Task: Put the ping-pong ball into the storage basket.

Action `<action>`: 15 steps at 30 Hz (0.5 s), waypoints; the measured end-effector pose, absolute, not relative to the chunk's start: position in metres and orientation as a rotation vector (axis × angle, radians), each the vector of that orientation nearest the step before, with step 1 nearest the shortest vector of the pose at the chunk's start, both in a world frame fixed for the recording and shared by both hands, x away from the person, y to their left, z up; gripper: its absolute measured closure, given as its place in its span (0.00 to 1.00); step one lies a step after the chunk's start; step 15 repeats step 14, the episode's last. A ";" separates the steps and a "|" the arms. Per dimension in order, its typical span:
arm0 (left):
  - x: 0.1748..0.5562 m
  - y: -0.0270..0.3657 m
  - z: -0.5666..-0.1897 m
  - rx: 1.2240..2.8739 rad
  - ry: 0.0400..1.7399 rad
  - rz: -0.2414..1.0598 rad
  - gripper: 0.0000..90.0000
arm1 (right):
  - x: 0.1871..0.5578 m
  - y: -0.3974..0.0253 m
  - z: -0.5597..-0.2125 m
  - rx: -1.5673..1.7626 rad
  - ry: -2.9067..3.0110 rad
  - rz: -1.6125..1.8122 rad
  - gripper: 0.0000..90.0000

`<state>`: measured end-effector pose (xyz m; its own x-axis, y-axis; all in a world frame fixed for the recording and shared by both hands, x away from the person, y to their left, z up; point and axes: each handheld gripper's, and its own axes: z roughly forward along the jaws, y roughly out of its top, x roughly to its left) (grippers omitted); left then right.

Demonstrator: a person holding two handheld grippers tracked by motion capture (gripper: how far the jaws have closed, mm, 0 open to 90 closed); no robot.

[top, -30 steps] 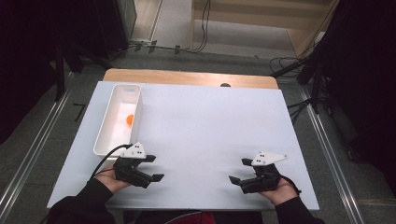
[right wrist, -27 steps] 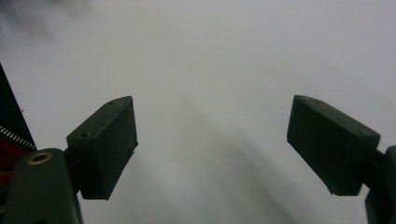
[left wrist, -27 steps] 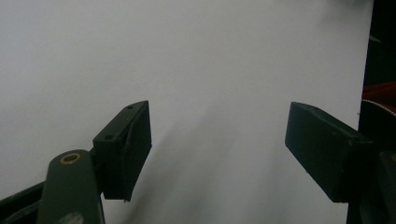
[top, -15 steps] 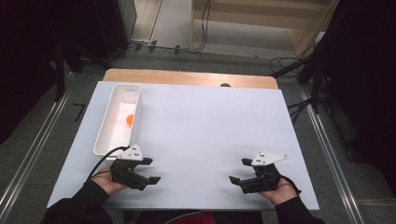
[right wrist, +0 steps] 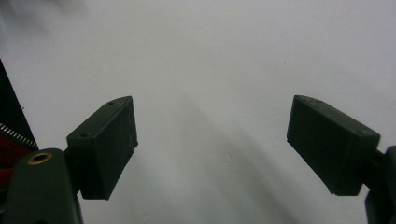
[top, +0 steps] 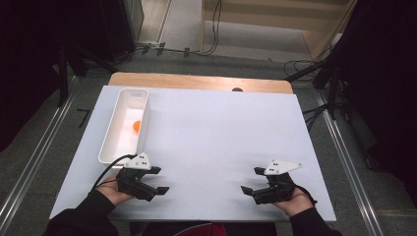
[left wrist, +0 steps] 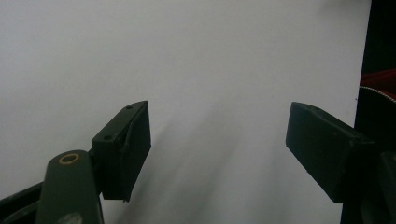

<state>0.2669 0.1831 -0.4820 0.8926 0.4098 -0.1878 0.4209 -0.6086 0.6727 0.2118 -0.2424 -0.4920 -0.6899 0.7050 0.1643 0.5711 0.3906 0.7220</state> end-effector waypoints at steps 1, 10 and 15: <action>0.267 0.183 -0.482 2.298 0.592 -0.016 0.25 | 0.212 -0.242 -0.492 1.147 2.475 1.182 0.16; 0.267 0.183 -0.482 2.304 0.588 -0.018 0.25 | 0.212 -0.242 -0.492 1.147 2.475 1.181 0.16; 0.267 0.183 -0.483 2.312 0.588 -0.017 0.24 | 0.212 -0.243 -0.492 1.145 2.472 1.183 0.16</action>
